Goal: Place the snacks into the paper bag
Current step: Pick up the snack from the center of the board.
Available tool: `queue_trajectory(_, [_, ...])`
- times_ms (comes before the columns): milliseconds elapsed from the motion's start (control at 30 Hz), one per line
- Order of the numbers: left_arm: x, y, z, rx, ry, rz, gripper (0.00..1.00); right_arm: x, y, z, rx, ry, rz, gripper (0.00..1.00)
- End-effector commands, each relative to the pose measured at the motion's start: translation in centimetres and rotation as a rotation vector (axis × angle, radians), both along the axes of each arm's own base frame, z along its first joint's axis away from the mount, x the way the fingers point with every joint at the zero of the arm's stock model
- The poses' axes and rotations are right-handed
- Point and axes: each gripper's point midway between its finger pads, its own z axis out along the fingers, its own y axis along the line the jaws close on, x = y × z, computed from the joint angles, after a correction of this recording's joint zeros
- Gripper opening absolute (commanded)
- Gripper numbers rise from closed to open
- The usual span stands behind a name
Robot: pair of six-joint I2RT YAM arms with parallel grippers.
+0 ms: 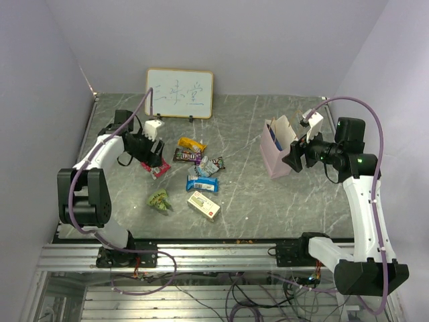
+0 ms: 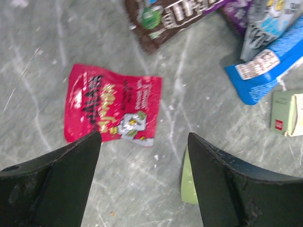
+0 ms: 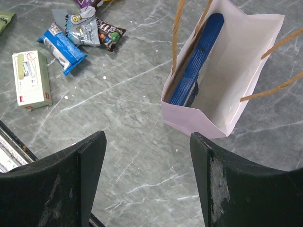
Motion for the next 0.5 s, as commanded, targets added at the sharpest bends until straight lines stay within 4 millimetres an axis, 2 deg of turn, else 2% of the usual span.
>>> queue_trajectory(0, [-0.9,-4.4,1.5,-0.029,-0.071,-0.171,0.84,-0.6,0.4,0.5,0.015,-0.009,0.01,0.71])
queue_trajectory(167, [-0.9,-8.8,0.5,-0.032,-0.098,-0.284,0.79,-0.6,0.7,0.7,0.039,0.002,0.01,0.71])
queue_trajectory(333, [-0.9,-12.1,-2.0,-0.053,-0.007,-0.341,0.7,-0.6,0.7,0.1,0.032,0.009,0.017,0.7])
queue_trajectory(467, [-1.3,-14.2,-3.2,-0.126,0.095,-0.364,0.61,-0.9,1.0,-0.2,0.042,0.005,0.031,0.7])
